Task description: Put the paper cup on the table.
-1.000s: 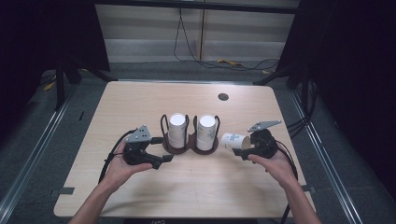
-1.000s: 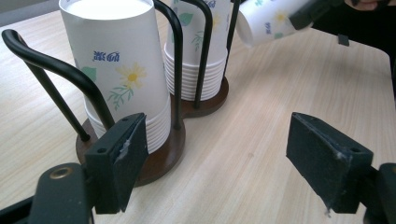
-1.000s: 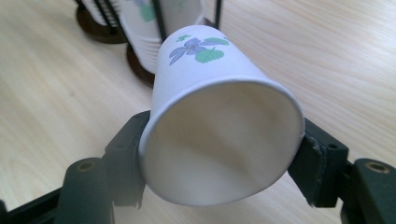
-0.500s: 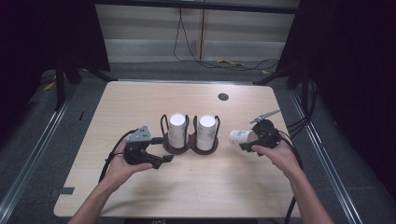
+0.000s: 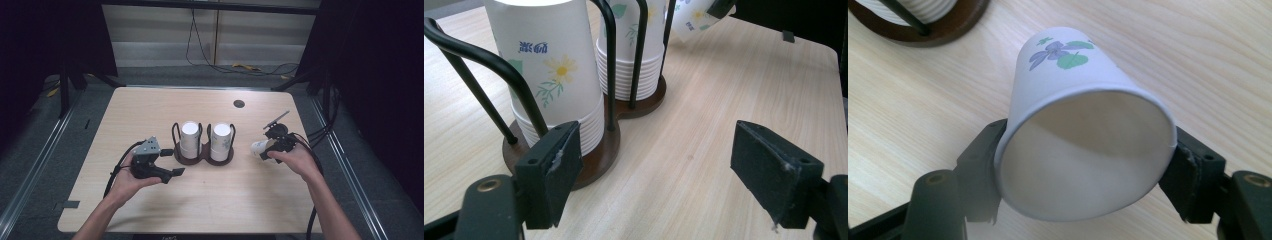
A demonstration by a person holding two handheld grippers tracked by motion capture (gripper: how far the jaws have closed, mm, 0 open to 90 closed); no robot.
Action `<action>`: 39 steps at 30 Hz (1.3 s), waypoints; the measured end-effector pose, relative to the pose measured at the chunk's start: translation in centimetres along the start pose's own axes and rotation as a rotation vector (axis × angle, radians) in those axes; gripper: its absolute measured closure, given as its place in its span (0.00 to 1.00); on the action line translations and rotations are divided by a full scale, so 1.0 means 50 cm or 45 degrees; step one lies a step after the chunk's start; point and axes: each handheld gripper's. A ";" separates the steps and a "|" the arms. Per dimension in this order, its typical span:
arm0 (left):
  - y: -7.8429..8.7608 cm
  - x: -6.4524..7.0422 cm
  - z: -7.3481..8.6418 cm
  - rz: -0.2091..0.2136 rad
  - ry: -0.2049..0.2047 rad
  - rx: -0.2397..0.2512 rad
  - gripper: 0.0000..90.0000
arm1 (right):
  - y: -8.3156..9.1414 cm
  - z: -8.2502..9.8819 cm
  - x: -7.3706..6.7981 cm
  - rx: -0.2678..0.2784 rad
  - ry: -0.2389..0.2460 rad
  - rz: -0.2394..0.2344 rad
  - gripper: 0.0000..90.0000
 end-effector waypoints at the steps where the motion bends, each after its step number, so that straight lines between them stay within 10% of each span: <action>1: 0.001 -0.001 0.000 0.000 0.000 0.001 0.23 | 0.002 -0.002 0.002 -0.015 0.006 0.010 0.32; 10: 0.002 -0.003 0.003 -0.005 0.005 -0.006 0.23 | -0.025 -0.025 0.006 -0.175 0.026 0.062 0.30; 39: 0.004 -0.003 0.005 -0.008 0.005 -0.003 0.23 | -0.036 -0.037 0.015 -0.043 -0.025 -0.029 0.25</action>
Point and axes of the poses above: each handheld gripper's, and its own axes: y roughly backward along the jaws, z roughly out of its underside, x roughly to its right, and after that the axes turned 9 degrees about -y, right-handed
